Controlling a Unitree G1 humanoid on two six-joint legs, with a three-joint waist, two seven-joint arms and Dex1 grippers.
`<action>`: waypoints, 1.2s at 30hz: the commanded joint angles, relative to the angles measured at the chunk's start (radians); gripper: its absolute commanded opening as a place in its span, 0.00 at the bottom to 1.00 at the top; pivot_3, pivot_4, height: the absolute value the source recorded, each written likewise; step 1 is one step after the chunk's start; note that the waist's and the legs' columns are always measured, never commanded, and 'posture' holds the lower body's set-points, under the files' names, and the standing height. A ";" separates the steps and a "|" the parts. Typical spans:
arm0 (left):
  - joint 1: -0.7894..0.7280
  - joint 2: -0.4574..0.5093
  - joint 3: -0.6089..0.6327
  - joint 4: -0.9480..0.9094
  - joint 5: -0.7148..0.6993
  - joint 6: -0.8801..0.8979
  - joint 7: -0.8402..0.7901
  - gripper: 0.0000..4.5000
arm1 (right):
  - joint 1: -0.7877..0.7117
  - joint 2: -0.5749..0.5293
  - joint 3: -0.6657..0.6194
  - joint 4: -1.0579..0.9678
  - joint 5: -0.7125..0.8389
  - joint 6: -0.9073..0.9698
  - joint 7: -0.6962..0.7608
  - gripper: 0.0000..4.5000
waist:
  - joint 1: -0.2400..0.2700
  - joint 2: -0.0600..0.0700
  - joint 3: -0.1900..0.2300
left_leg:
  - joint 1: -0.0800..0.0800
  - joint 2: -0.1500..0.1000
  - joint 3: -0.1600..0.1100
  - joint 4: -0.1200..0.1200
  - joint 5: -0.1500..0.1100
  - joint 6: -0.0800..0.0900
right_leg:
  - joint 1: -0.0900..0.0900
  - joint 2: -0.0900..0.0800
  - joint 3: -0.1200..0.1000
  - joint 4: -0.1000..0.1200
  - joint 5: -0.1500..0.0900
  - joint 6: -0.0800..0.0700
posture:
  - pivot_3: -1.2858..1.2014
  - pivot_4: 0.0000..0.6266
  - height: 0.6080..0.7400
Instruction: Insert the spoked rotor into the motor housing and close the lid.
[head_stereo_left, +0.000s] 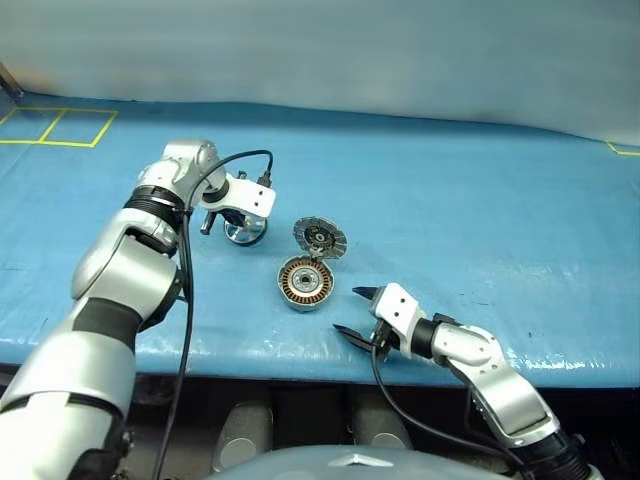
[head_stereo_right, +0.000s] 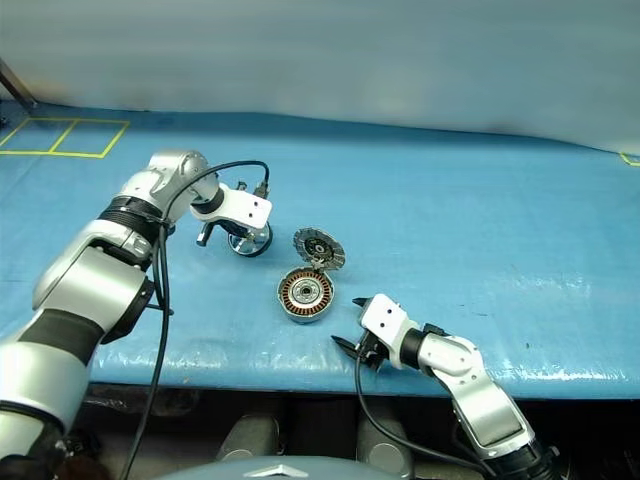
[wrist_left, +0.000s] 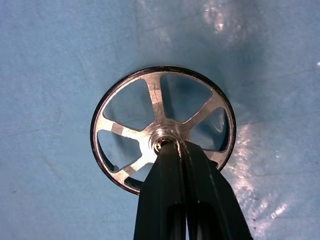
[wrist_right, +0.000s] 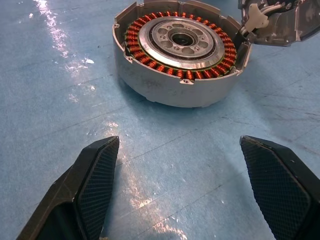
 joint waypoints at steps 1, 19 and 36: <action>0.035 0.042 0.006 -0.111 -0.031 -0.012 -0.088 0.01 | -0.017 0.002 -0.001 -0.008 0.000 -0.020 0.006 0.91 | 0.000 0.000 0.000 | 0.000 0.000 0.000 0.000 0.000 0.000 | 0.000 0.000 0.000 0.000 0.000 0.000 | 0.52 0.24 1.00; 0.127 0.112 0.066 -0.333 -0.121 0.056 -0.055 0.44 | -0.045 0.002 0.014 0.025 -0.003 -0.021 0.033 0.91 | 0.003 0.000 0.001 | -0.001 0.000 -0.001 0.000 0.000 0.000 | 0.000 0.000 0.000 0.000 -0.002 -0.003 | 0.52 0.24 1.00; 0.053 0.102 0.042 -0.232 -0.094 0.102 -0.008 0.44 | -0.046 -0.004 0.016 0.027 -0.014 -0.017 0.042 0.91 | 0.002 -0.001 0.001 | -0.001 0.000 -0.001 0.000 0.000 0.000 | 0.000 0.000 0.000 0.000 -0.002 -0.003 | 0.52 0.24 1.00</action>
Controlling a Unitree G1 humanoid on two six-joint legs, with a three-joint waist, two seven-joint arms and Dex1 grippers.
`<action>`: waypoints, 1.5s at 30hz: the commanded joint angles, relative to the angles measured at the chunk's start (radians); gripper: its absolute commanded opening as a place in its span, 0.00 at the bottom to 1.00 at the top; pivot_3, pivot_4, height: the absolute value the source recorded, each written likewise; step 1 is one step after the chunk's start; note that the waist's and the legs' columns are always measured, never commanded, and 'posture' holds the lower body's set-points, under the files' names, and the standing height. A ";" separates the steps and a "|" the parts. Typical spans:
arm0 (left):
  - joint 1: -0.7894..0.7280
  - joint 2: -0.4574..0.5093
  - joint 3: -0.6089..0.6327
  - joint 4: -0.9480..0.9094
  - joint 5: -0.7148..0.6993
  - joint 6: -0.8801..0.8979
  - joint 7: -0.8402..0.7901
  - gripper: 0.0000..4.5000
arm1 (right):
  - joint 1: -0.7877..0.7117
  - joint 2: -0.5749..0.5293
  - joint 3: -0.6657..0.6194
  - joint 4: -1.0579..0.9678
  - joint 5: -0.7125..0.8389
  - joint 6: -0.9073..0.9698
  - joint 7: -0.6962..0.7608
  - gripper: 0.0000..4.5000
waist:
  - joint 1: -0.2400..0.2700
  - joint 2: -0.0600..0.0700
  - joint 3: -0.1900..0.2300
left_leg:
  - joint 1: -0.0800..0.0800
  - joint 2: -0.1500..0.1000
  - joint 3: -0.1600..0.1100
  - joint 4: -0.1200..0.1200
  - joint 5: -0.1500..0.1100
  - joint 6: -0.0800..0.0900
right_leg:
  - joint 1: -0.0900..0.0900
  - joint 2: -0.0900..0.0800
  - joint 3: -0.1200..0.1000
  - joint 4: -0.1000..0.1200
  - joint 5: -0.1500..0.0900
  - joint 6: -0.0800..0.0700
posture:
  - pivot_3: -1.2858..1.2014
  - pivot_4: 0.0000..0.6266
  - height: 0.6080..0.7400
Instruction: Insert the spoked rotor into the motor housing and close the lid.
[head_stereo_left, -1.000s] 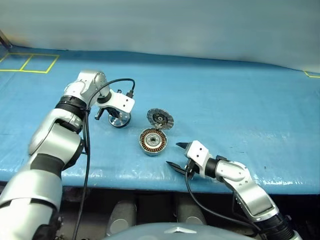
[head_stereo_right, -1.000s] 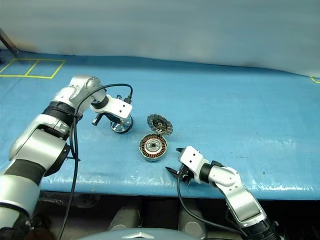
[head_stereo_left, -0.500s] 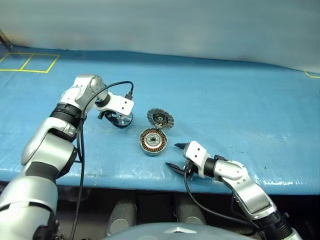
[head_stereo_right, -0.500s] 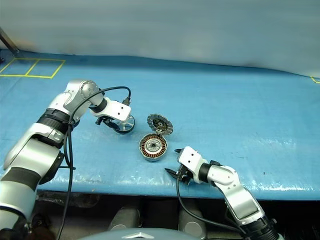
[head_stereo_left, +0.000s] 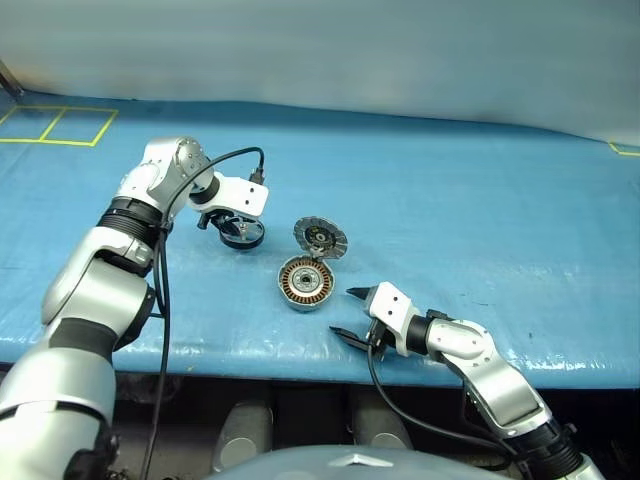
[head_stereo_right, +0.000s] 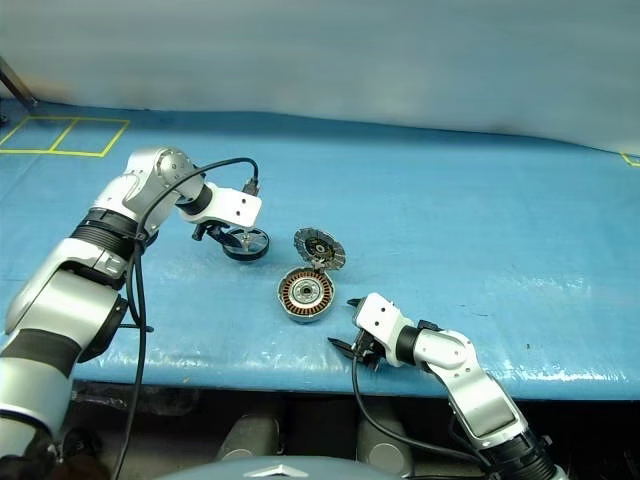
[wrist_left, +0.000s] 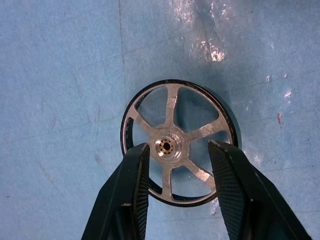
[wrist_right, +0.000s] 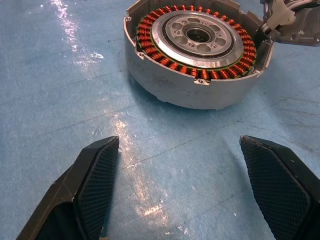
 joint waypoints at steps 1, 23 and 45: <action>-0.054 0.001 -0.002 0.046 0.027 -0.025 0.050 0.44 | -0.007 -0.005 -0.009 -0.014 0.001 -0.015 0.001 0.91 | 0.000 0.000 0.000 | 0.000 0.000 0.000 0.000 0.000 0.000 | 0.000 0.000 0.000 0.000 0.000 0.000 | 0.52 0.24 1.00; -0.045 -0.015 -0.079 0.107 0.115 -0.162 0.077 0.44 | 0.010 0.000 -0.007 0.000 -0.010 -0.025 -0.008 0.91 | 0.003 -0.001 0.001 | 0.000 0.000 0.000 0.001 0.000 0.000 | 0.001 0.000 0.000 0.000 0.000 0.000 | 0.52 0.24 1.00; 0.028 -0.027 -0.062 0.120 0.118 -0.218 0.163 0.32 | 0.003 0.003 -0.008 0.001 -0.022 -0.026 -0.015 0.91 | 0.009 -0.001 0.001 | 0.001 0.000 0.000 0.001 0.000 0.000 | 0.002 0.000 0.000 0.000 0.000 0.000 | 0.52 0.24 1.00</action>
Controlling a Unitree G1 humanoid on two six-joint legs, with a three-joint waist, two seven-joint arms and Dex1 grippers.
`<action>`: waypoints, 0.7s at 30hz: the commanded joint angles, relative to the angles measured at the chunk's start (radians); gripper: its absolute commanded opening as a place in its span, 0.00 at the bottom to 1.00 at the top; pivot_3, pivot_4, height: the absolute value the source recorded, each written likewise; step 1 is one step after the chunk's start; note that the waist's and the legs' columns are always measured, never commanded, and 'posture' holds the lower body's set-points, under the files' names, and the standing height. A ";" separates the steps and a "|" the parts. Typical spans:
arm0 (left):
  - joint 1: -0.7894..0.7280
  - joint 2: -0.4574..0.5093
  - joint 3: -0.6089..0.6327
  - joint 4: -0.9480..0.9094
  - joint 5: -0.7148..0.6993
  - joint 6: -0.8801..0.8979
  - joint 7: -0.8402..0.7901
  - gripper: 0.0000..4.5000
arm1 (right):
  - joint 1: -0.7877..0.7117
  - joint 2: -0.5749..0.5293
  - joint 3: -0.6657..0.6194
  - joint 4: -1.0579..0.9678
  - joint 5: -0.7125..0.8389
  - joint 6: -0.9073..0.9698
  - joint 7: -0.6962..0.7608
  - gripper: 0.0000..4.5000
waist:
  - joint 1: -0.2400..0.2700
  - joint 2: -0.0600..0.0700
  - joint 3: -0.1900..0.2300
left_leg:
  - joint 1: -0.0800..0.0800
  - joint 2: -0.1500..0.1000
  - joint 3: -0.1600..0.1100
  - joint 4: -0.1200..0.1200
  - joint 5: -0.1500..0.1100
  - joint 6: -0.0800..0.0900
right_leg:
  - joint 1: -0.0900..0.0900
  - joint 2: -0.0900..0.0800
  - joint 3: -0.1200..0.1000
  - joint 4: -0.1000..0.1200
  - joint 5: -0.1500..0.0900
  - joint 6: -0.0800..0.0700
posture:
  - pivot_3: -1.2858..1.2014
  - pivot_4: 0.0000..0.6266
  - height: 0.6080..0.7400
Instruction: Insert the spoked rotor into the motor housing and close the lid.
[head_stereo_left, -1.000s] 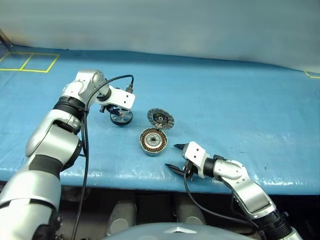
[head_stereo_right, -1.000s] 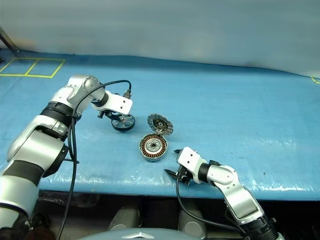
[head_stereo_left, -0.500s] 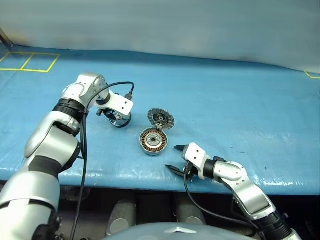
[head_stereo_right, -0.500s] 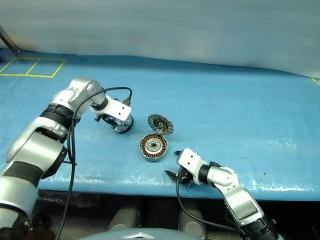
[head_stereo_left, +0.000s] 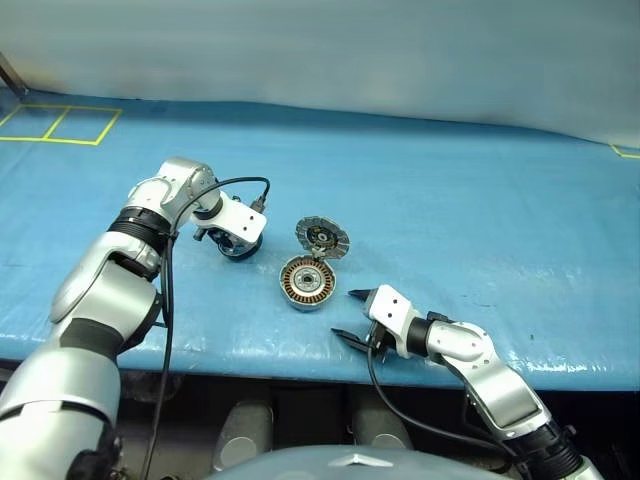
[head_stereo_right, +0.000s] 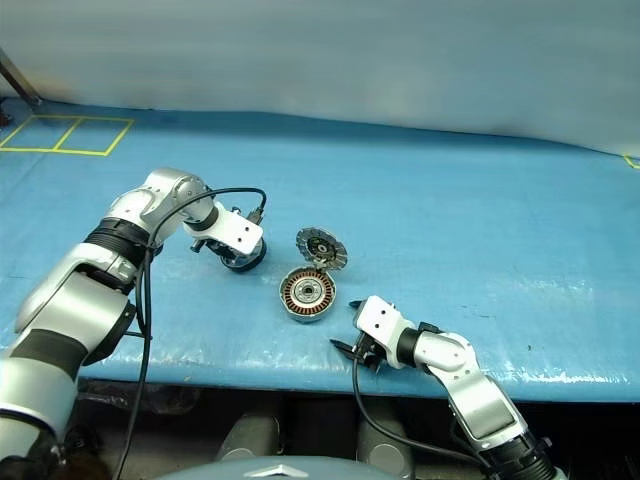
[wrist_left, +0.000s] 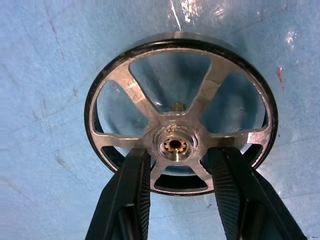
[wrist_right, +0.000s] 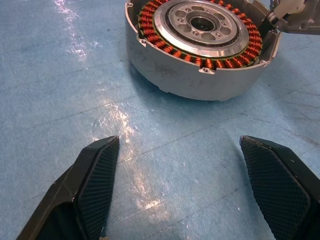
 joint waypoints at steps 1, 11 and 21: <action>0.014 0.005 0.026 0.010 -0.017 -0.019 0.068 0.31 | -0.006 0.003 -0.011 -0.016 0.001 -0.012 -0.008 0.91 | 0.000 0.000 0.000 | 0.000 0.000 0.000 0.000 0.000 0.000 | 0.000 0.000 0.000 0.000 0.000 0.000 | 0.52 0.24 1.00; 0.138 0.062 0.173 -0.074 -0.213 -0.023 0.029 0.31 | -0.003 0.017 -0.059 -0.020 0.049 -0.018 -0.015 0.91 | -0.001 0.001 0.000 | 0.000 0.000 0.000 0.000 0.000 0.000 | -0.001 0.000 0.000 0.000 0.000 0.000 | 0.52 0.24 1.00; 0.319 0.130 0.348 -0.405 -0.526 0.280 -0.196 0.31 | 0.004 0.049 -0.074 -0.012 0.120 -0.052 0.010 0.91 | -0.004 0.001 0.000 | -0.001 0.000 0.000 0.000 0.000 0.000 | -0.001 0.000 0.000 0.000 0.000 -0.001 | 0.52 0.24 1.00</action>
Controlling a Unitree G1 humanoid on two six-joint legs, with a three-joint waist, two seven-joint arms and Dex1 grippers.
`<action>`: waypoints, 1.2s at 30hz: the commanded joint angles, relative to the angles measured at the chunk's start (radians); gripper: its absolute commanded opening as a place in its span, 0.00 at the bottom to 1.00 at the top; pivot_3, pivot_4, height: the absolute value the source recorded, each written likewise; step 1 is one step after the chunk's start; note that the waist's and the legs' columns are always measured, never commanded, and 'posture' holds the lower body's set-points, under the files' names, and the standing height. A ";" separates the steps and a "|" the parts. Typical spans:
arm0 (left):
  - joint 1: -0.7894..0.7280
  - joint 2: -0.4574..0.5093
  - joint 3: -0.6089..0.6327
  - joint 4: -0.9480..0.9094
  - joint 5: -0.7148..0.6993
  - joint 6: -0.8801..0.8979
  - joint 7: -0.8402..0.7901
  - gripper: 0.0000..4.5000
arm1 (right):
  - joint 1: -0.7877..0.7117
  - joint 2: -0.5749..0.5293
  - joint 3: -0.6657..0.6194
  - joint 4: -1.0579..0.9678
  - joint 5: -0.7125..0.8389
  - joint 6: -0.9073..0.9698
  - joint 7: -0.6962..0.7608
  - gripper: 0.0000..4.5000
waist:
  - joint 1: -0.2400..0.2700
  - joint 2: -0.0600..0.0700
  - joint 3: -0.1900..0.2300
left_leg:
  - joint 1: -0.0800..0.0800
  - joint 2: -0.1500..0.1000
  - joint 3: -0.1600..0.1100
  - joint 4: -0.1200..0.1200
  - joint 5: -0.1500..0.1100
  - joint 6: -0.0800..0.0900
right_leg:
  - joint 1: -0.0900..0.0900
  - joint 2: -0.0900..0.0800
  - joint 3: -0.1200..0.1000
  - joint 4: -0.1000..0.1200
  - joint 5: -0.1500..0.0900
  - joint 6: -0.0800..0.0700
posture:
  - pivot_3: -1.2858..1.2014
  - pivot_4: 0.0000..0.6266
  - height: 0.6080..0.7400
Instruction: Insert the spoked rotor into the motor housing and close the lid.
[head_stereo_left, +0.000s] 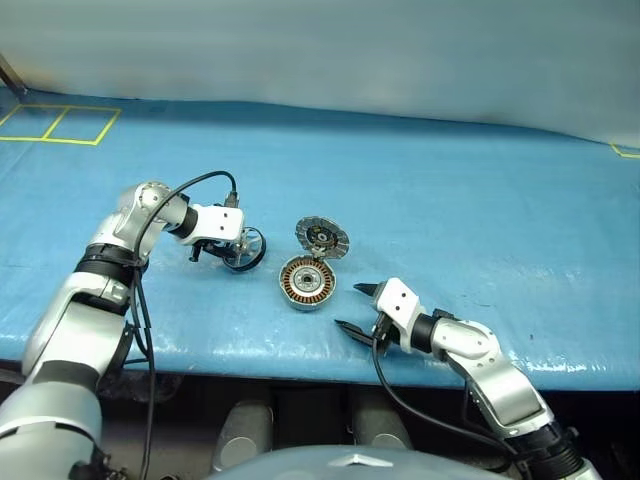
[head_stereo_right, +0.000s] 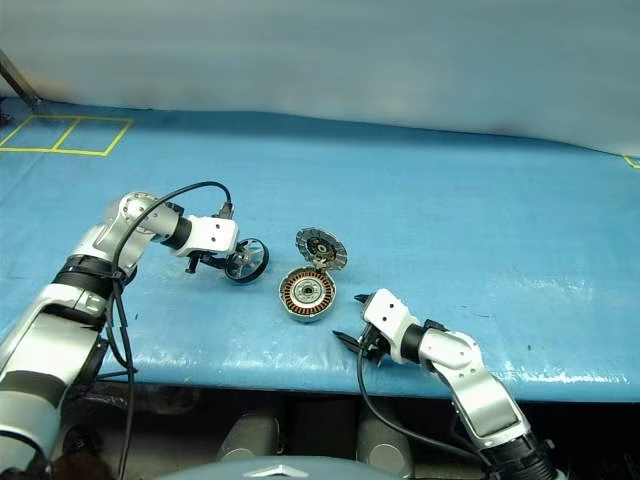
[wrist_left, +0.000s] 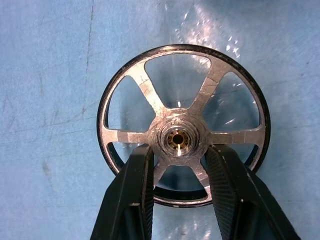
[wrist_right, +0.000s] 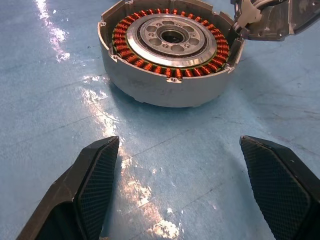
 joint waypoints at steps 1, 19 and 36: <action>0.027 0.034 0.061 -0.151 -0.105 0.128 -0.071 0.31 | -0.002 0.020 -0.024 -0.024 0.058 -0.040 0.023 0.91 | 0.000 0.000 0.000 | 0.000 0.000 0.000 0.000 0.000 0.000 | 0.000 0.000 0.000 0.000 0.000 0.000 | 0.52 0.24 1.00; 0.022 -0.010 0.069 -0.360 -0.228 0.294 -0.106 0.31 | 0.019 0.040 -0.006 0.009 0.029 -0.099 -0.003 0.91 | 0.004 0.000 0.000 | 0.000 0.000 0.000 0.000 0.000 0.000 | 0.000 0.000 0.000 0.000 -0.001 -0.001 | 0.52 0.24 1.00; -0.027 -0.116 -0.012 -0.245 -0.207 0.244 -0.133 0.31 | 0.040 0.043 -0.006 0.005 -0.004 -0.099 -0.047 0.91 | 0.004 0.000 0.000 | 0.000 0.000 0.000 -0.001 0.000 0.000 | 0.000 0.000 0.000 0.000 -0.001 -0.001 | 0.52 0.24 1.00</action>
